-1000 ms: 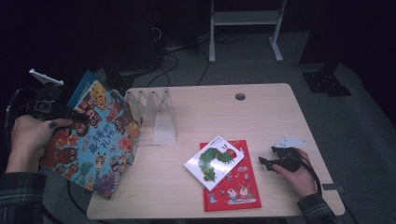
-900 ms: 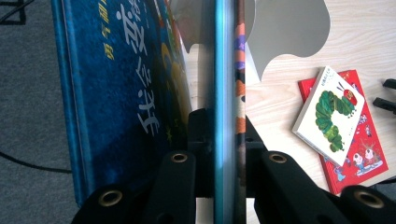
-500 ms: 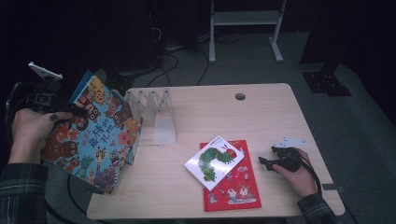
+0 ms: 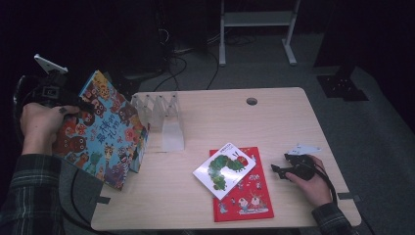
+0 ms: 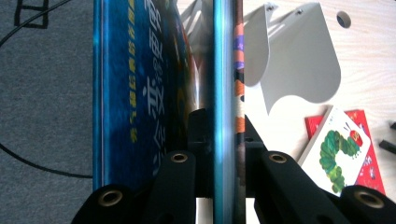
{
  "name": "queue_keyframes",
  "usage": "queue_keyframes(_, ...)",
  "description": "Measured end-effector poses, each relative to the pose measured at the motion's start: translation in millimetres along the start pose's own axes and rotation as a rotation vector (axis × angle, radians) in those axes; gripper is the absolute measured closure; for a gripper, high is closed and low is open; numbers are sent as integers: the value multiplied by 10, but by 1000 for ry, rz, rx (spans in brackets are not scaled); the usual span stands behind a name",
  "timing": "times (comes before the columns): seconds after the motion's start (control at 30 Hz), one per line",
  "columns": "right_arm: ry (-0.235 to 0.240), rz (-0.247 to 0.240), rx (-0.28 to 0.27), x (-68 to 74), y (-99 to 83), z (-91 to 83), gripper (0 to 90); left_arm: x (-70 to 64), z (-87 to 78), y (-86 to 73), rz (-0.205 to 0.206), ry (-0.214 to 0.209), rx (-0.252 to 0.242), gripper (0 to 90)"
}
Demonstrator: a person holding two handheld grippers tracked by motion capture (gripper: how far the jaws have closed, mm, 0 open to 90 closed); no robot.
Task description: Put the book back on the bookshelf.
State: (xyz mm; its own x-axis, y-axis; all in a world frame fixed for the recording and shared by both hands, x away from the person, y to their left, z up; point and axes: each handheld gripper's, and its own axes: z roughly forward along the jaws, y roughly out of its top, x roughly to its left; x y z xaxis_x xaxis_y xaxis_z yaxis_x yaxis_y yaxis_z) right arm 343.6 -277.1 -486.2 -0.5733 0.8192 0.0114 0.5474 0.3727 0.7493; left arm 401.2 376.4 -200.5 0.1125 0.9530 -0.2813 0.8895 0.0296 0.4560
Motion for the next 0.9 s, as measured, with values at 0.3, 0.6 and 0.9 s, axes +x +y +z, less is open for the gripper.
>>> queue_keyframes(0.3, 0, -1, 0, 0, 0, 1, 248, -11, 151, 131, -25, 23, -4, 807)
queue_keyframes(0.6, 1, 0, 0, 0, 1, 1, 247, -28, 322, 201, -31, 41, 0, 807)
queue_keyframes(0.9, 0, -1, 0, 1, 4, 3, 248, -65, 399, 209, -19, 64, 10, 806)
